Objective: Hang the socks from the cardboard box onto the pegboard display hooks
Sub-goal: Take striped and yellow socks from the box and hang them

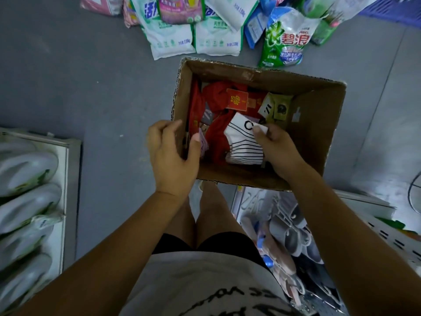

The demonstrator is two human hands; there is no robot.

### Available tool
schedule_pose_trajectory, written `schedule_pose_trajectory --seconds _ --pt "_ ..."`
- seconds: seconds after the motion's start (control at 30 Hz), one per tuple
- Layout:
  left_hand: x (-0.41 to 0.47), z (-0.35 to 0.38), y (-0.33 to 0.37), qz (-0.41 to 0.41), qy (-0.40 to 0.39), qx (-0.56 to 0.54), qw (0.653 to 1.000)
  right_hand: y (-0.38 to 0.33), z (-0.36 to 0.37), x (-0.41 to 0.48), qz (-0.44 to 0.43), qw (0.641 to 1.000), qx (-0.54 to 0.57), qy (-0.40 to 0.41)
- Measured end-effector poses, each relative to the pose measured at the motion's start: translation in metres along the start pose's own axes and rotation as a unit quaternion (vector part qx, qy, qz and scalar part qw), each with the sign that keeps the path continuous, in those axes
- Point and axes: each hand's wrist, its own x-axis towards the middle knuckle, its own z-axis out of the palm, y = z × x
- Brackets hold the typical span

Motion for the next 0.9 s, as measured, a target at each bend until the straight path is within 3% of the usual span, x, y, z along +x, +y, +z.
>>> schedule_pose_trajectory --seconds 0.07,0.17,0.23,0.53,0.8,0.9 --pt "0.007 0.0 0.012 -0.05 -0.138 -0.086 0.985 -0.006 0.004 -0.011 0.033 0.985 0.161 -0.048" --pt "0.019 0.009 0.019 -0.172 -0.395 -0.179 0.885 -0.012 0.011 -0.009 0.066 0.94 0.321 -0.1" --pt "0.024 0.019 0.012 -0.184 -0.445 -0.166 0.86 -0.011 0.016 0.002 0.088 0.926 0.355 -0.089" --pt "0.041 0.032 -0.008 -0.224 -0.316 -0.153 0.909 0.02 0.005 0.087 0.203 0.89 0.401 0.077" --pt "0.047 0.038 -0.015 -0.264 -0.31 -0.206 0.89 0.045 0.003 0.137 0.209 0.885 0.396 0.13" --pt "0.046 0.043 -0.015 -0.272 -0.312 -0.214 0.885 0.042 0.003 0.146 0.221 0.85 0.451 0.158"
